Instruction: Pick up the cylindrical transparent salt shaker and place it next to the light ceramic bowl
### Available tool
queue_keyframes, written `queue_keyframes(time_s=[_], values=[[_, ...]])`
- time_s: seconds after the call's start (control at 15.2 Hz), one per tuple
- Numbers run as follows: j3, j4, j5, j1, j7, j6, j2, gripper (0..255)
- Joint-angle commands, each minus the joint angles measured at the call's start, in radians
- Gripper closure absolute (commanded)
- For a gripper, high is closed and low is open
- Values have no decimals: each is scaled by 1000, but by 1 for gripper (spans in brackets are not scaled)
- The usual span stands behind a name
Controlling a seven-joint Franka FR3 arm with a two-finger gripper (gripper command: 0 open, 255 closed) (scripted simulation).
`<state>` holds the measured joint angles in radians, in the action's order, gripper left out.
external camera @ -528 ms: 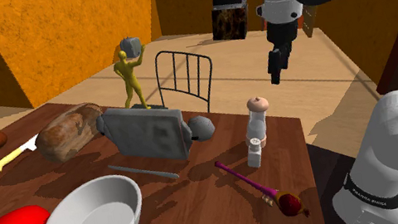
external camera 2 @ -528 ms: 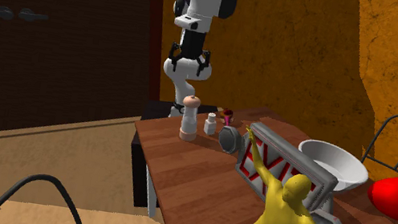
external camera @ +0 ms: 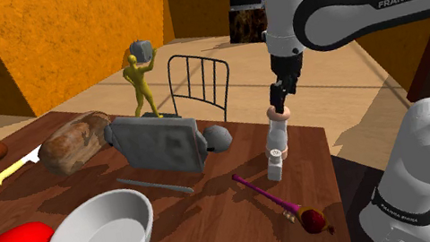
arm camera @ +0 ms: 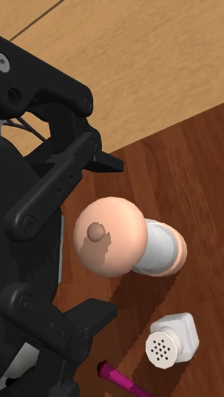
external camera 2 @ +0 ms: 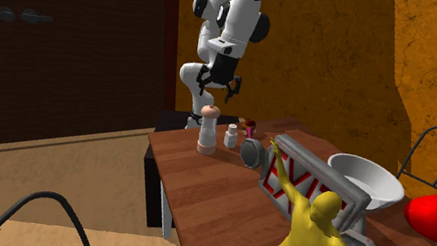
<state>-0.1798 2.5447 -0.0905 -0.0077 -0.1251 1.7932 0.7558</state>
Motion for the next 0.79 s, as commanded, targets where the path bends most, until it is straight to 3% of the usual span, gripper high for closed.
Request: queue_keyframes(time_s=[0.0, 0.4, 0.73], values=[[-15, 18, 0, -1, -23, 37, -14, 0], [-10, 99, -9, -6, -26, 130, -26, 0], [-10, 99, -9, -6, -26, 130, -26, 0]])
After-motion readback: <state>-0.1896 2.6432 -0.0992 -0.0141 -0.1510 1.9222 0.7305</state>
